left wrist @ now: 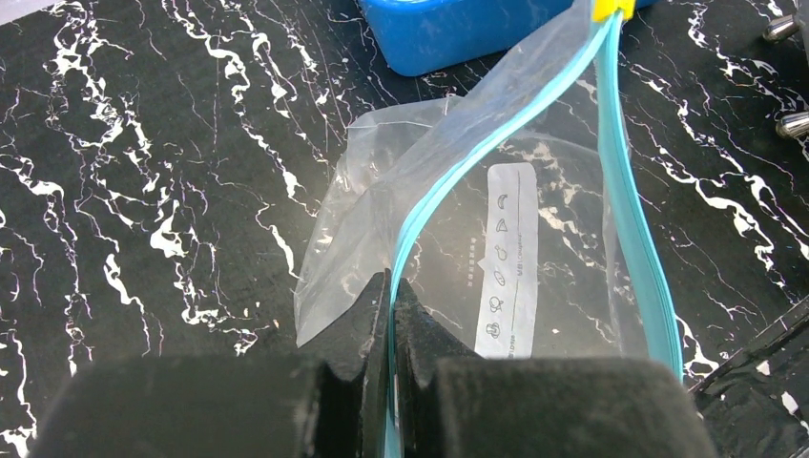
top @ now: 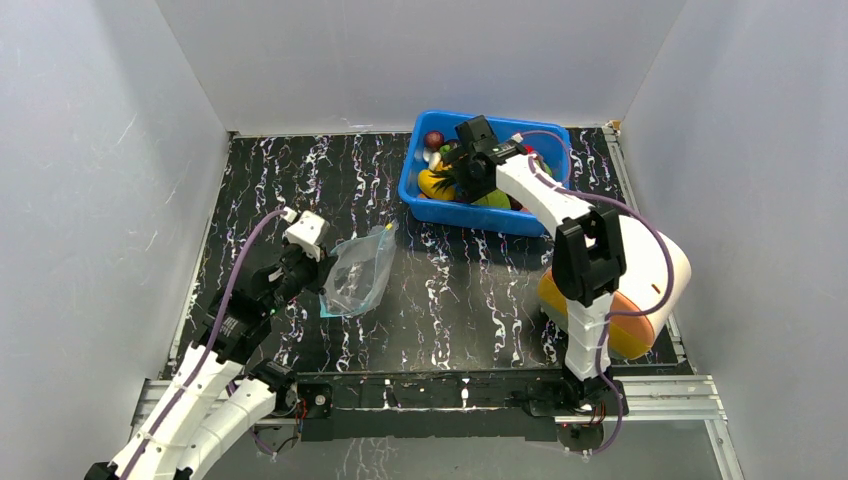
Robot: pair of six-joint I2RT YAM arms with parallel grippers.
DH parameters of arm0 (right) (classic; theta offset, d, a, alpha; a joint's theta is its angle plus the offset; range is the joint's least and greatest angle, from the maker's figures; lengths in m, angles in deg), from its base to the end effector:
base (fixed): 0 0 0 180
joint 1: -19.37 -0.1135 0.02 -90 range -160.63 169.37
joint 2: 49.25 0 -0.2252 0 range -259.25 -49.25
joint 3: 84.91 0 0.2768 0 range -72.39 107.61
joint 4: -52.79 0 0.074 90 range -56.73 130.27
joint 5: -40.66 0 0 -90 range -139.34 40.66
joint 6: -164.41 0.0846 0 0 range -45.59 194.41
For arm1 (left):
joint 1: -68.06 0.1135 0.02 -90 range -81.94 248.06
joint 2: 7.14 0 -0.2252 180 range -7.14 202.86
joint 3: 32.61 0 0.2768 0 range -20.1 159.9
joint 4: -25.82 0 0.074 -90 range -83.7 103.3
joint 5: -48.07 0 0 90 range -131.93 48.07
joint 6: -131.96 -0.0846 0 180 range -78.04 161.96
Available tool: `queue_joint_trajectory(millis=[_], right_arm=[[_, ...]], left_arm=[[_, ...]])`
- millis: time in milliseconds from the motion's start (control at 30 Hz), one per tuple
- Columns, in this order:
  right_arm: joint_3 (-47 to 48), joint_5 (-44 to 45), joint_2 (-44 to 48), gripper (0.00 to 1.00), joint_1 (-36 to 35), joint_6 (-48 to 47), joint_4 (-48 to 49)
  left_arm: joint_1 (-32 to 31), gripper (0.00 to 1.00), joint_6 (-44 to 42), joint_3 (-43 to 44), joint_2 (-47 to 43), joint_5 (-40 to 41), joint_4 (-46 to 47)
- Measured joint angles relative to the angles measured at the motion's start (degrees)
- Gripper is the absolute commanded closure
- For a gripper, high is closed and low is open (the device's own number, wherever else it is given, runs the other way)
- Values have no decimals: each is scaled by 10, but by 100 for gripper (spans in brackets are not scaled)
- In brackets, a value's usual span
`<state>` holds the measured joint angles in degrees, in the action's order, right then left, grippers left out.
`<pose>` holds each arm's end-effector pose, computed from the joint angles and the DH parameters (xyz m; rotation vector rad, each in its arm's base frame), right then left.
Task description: Place the food in the zip-top bag and seal the zipper
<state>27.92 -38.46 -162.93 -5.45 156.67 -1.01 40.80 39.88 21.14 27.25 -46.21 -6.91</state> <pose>0.4406 0.1862 0.1875 1.3082 2.2245 0.5151 0.2188 -0.1198 0.2958 0.5126 1.7460 -0.3796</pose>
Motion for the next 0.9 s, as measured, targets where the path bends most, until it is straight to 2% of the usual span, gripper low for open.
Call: queue_joint_trajectory(millis=[367,633,900], right_arm=[[80,9,-75,40,-8,93,-51],[103,30,-99,46,-9,109,-53],[106,36,-111,70,-9,91,-52]], left_arm=[[0,100,28,-1,-9,-12,1],[0,100,50,-20,-22,-26,4],[0,100,52,-20,-22,-28,3]])
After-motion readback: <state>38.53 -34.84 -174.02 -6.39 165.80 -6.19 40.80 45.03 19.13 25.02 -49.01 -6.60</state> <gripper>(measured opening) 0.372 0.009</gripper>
